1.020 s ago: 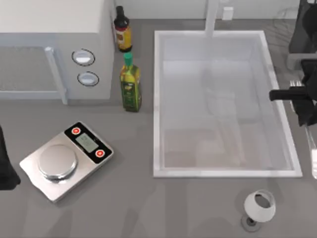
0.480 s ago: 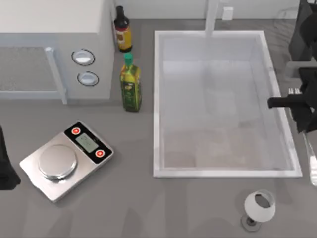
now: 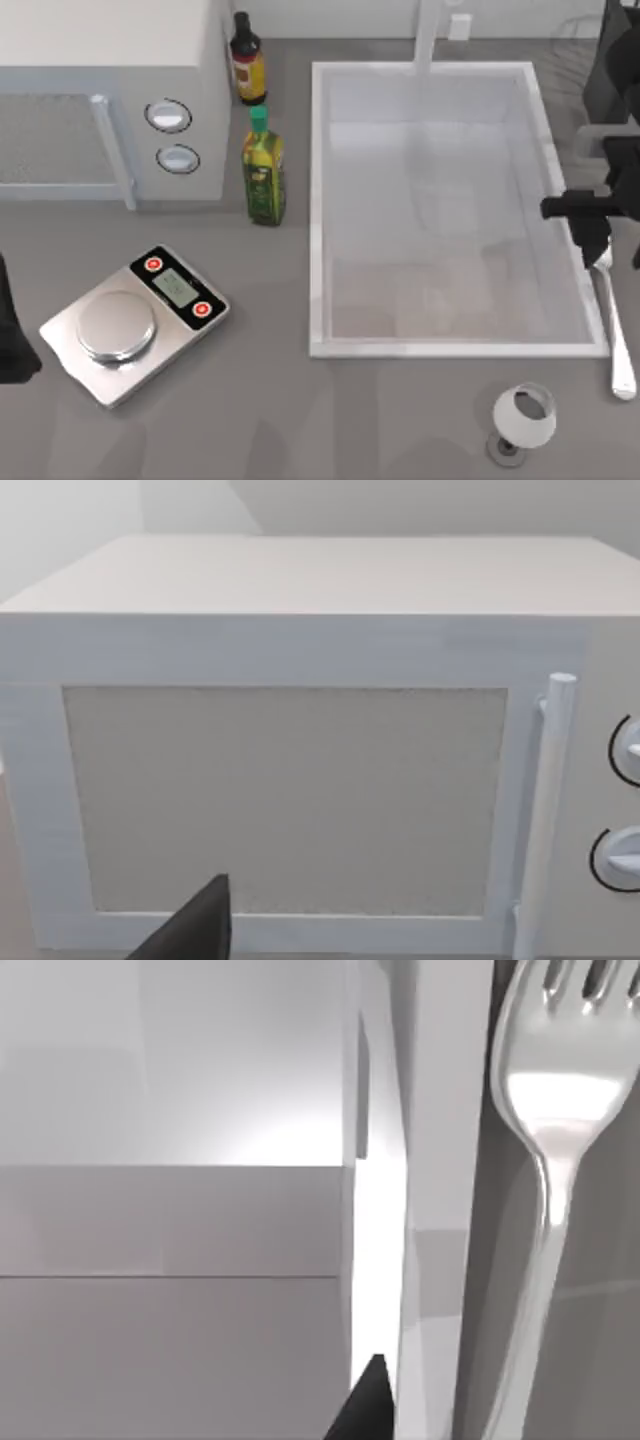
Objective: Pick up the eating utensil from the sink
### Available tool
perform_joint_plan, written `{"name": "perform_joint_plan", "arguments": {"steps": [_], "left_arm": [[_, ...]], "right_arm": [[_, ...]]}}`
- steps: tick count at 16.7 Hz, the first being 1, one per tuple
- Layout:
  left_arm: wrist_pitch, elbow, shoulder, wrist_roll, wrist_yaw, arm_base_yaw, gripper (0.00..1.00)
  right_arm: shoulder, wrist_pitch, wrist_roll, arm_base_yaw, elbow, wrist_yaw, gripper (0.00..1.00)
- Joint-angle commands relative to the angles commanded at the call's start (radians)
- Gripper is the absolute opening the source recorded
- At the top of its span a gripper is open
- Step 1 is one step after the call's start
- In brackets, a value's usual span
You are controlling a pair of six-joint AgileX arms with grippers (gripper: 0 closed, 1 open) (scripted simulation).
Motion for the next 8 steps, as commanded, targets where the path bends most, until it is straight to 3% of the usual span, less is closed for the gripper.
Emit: {"name": "perform_joint_plan", "arguments": {"steps": [2, 8], "left_arm": [[0.0, 0.0, 0.0, 0.0, 0.0, 0.0, 1.0], [0.0, 0.0, 0.0, 0.0, 0.0, 0.0, 1.0]], "right_arm": [[0.0, 0.0, 0.0, 0.0, 0.0, 0.0, 0.98], [0.0, 0.0, 0.0, 0.0, 0.0, 0.0, 1.0]]}}
